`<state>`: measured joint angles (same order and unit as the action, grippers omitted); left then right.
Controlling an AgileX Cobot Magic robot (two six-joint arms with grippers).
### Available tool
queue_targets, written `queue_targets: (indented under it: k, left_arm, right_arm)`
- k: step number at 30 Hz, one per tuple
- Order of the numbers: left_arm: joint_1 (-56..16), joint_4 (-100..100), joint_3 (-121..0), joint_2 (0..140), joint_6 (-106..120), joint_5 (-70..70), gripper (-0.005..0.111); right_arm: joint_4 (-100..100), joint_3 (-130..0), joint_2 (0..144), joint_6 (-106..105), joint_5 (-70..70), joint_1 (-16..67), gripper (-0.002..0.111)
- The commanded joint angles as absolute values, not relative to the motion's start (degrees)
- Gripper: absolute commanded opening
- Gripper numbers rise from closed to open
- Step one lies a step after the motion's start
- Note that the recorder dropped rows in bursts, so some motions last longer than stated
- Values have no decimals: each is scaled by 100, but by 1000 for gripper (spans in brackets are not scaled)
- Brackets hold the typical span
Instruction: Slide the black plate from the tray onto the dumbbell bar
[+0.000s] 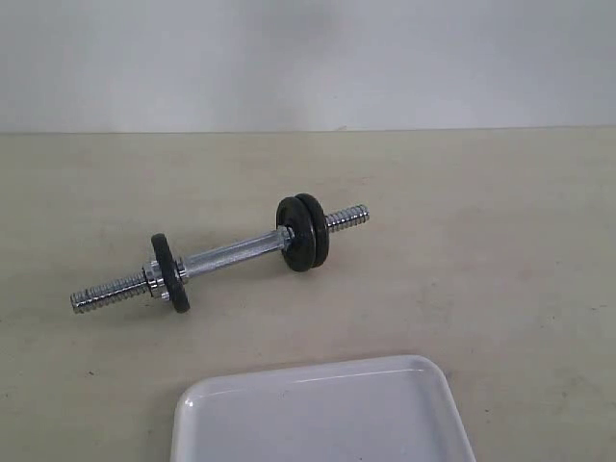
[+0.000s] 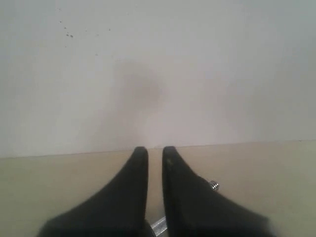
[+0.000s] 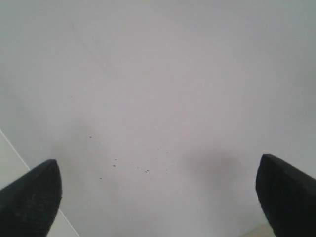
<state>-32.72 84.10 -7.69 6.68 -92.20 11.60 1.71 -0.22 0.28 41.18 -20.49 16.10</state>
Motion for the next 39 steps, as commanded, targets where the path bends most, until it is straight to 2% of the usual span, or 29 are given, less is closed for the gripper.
queue_targets:
  k: [1, 4, 7, 14, 21, 31, 39]
  left_arm:
    - [-3261, 8378, -746, 622, -9072, 990, 4]
    - [-3261, 8378, -746, 622, -9072, 1037, 4]
    - [-3261, 8378, -746, 622, -8991, 1050, 4]
    - [-3261, 8390, -746, 622, -8946, 1209, 4]
    - [-3261, 8390, -746, 622, -8946, 1434, 4]
    - [-3261, 8376, -746, 622, -8946, 1392, 4]
    - [-3261, 8376, -746, 622, -8946, 1392, 4]
  right_arm:
    - [-607, 0, 0, 4775, -2369, 1601, 54]
    - [-889, 0, 0, 5043, -1915, 1601, -1]
    - [-1155, 0, 0, 5129, -1472, 1601, 1]
    - [-1249, 0, 0, 5162, -1527, 1601, 1]
    - [-1249, 0, 0, 5013, -281, 1601, 1]
    - [-1230, 0, 0, 4821, 798, 1601, 1]
    - [-918, 0, 0, 5063, 890, 1601, 1]
